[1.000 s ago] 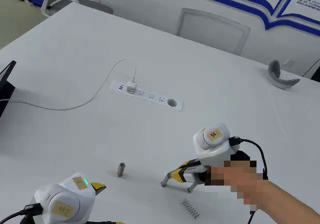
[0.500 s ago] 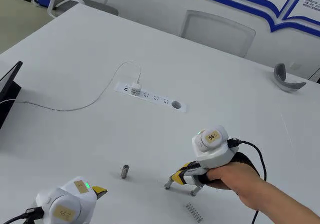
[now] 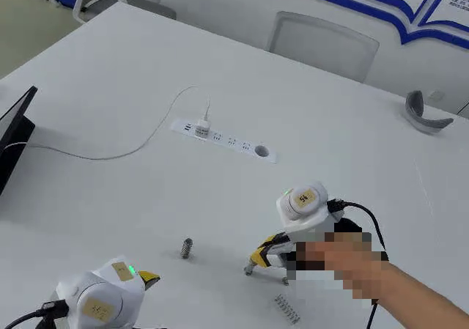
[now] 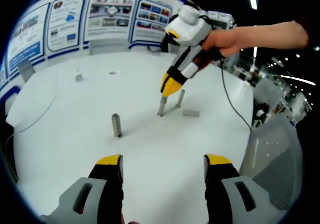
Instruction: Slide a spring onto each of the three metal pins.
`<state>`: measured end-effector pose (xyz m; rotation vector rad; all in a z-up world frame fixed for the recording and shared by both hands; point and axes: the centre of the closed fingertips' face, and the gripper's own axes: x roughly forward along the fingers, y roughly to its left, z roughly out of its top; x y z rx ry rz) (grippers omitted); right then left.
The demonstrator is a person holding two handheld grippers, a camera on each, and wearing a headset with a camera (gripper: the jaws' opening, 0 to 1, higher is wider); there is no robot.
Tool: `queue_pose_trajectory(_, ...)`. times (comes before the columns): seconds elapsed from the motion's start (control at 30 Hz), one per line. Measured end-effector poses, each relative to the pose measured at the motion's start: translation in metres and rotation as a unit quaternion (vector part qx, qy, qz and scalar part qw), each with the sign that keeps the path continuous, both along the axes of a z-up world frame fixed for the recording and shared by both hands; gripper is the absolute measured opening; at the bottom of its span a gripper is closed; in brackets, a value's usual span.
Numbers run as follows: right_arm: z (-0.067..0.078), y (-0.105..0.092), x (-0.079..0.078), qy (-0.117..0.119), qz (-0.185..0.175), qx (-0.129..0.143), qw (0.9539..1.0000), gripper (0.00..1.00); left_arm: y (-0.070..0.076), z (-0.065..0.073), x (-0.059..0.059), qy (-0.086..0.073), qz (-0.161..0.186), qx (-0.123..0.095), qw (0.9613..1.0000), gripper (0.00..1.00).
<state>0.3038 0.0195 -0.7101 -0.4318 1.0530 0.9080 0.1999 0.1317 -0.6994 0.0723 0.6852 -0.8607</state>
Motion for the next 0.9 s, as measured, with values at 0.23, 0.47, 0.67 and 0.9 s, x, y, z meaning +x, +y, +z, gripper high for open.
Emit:
queue_pose_trajectory(0.23,-0.005,0.001,-0.001,-0.001,0.007,-0.005,1.0,0.12,0.003,-0.001,0.0,0.002,0.002,0.002,1.0,0.67)
queue_pose_trajectory(0.47,-0.011,0.001,-0.001,0.001,0.009,-0.008,0.9999,0.12,0.003,-0.003,-0.002,0.005,0.003,0.002,1.0,0.67)
queue_pose_trajectory(0.67,-0.017,0.001,0.0,0.002,0.012,-0.01,0.9999,0.12,0.003,-0.003,-0.001,0.006,0.005,0.001,1.0,0.67)
queue_pose_trajectory(0.9,-0.023,0.002,-0.001,0.002,0.021,-0.014,0.9997,0.12,0.005,-0.004,-0.002,0.007,0.005,0.004,1.0,0.66)
